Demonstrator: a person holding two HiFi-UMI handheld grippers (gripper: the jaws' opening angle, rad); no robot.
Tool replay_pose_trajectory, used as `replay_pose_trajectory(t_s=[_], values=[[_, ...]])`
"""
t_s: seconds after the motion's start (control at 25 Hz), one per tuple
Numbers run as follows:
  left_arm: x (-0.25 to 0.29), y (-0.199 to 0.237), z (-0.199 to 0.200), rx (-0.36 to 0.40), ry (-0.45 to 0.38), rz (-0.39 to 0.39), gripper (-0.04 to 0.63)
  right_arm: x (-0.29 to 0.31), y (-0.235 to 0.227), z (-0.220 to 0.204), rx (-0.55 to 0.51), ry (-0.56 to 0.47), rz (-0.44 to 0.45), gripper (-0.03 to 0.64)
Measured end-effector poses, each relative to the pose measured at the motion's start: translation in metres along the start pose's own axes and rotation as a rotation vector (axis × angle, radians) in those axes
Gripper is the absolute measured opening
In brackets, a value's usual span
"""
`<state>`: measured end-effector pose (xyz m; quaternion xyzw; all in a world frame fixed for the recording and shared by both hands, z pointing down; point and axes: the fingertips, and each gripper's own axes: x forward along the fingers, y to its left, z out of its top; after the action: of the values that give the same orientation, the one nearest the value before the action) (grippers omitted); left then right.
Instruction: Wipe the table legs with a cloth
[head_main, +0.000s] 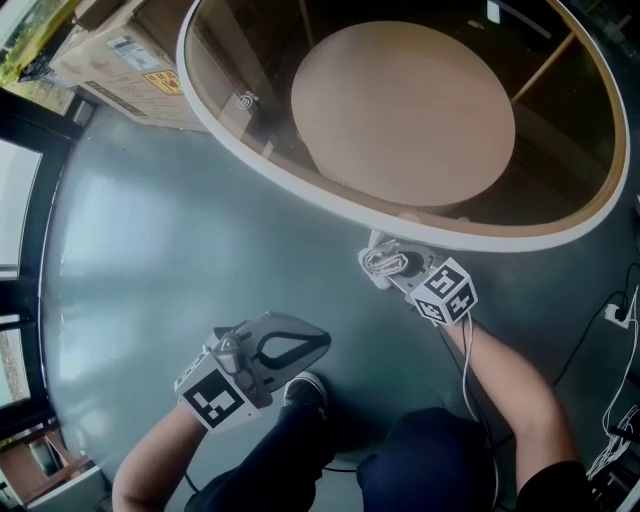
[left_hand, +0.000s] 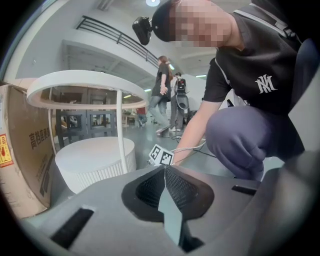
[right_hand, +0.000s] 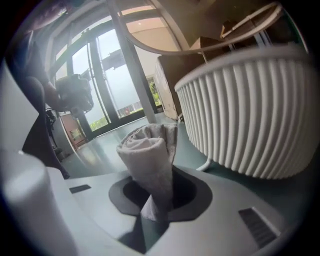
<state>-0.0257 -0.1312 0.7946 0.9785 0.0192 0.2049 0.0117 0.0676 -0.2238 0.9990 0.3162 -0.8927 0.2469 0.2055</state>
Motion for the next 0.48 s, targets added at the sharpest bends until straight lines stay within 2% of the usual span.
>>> replay_pose_trajectory(t_s=[0.12,0.28,0.36,0.48], values=[[-0.001,-0.007,0.01,-0.006,-0.007,-0.007,0.006,-0.054,0.022,0.057,-0.053,-0.149,0.007,0.071],[0.001,-0.006,0.028,0.021,-0.04,-0.009,0.006,-0.133,0.021,0.157,-0.163,-0.394,-0.062,0.071],[0.002,-0.004,0.038,0.039,-0.061,-0.01,0.008,-0.148,0.026,0.197,-0.231,-0.481,-0.067,0.071],[0.004,-0.003,0.048,0.06,-0.083,-0.011,0.006,-0.15,0.049,0.233,-0.331,-0.573,-0.017,0.071]])
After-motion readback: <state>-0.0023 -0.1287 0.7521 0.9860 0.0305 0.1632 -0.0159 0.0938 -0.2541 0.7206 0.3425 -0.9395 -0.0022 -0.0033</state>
